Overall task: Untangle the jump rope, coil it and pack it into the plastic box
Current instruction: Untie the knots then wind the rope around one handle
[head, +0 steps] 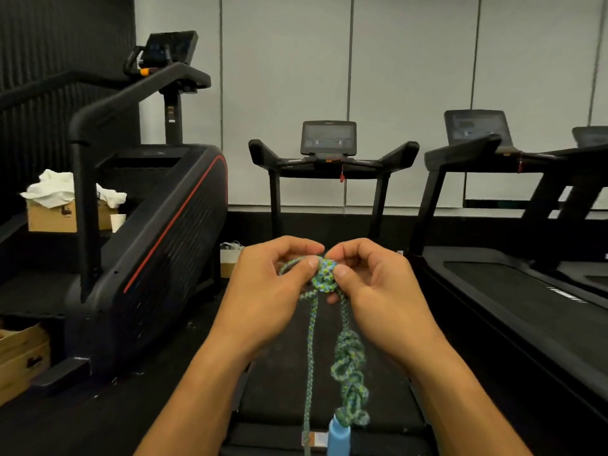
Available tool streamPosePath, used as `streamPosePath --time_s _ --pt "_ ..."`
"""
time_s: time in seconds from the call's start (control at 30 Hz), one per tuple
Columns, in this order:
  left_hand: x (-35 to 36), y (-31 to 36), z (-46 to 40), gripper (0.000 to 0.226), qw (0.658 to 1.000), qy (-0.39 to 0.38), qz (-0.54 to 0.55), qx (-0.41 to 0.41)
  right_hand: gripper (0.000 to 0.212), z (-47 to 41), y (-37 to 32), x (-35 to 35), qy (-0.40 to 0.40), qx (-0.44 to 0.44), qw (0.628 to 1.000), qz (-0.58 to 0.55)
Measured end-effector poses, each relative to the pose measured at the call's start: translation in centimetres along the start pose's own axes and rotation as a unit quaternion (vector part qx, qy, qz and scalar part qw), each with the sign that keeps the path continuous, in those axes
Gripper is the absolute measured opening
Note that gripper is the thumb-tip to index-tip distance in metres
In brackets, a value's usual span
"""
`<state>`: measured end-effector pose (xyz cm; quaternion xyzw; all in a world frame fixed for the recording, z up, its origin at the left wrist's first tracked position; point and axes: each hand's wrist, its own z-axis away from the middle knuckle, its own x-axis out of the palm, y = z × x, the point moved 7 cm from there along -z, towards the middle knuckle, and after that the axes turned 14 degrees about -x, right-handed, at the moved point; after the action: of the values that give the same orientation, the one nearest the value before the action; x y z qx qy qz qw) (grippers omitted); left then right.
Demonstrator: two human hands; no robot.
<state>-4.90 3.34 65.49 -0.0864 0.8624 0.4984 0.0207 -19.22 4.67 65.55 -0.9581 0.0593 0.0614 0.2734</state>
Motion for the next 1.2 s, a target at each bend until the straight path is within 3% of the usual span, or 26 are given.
streamPosePath --time_s 0.57,1.2 --pt "2.0 0.9 0.6 0.016 0.988 0.062 -0.117 0.074 0.022 0.3 0.3 -1.5 0.005 0.009 0.998 0.061" --pt "0.4 0.9 0.6 0.017 0.994 0.059 -0.071 0.053 0.023 0.1 0.4 -0.2 0.005 0.001 0.998 0.059"
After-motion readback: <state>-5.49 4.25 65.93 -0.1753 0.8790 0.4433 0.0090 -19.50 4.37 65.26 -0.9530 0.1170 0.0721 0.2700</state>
